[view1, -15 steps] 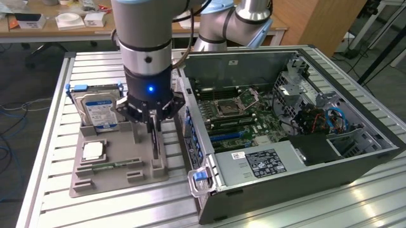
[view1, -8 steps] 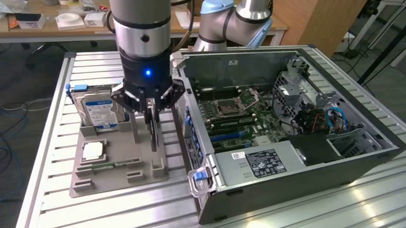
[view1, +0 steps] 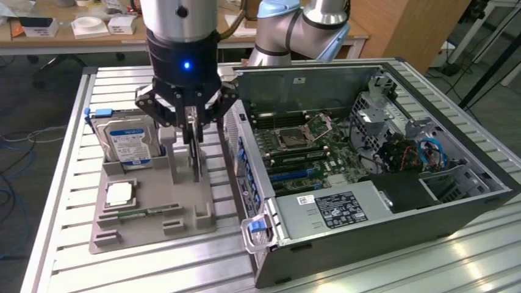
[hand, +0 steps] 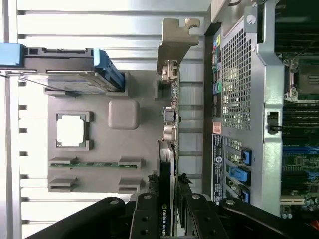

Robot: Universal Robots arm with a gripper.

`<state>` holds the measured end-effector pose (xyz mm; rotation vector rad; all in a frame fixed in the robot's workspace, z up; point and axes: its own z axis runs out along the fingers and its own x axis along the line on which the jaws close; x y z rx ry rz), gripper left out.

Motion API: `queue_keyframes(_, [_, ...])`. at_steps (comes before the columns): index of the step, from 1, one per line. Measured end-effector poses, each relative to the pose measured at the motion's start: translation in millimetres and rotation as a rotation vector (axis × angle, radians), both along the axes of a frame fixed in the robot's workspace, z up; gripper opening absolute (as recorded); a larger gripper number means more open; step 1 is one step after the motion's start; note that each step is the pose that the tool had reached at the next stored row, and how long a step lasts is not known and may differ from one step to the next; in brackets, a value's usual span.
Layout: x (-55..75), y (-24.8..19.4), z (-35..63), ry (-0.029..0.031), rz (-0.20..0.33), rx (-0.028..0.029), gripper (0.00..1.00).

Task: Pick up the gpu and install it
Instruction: 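Pick up the gpu and move the gpu toward the slot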

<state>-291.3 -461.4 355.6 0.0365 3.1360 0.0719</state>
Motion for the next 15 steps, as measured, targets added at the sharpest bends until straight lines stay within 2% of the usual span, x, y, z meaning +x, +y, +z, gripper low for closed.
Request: queue_keyframes(15, [0.0, 0.0, 68.1, 0.0, -0.004, 0.0001, 0.26])
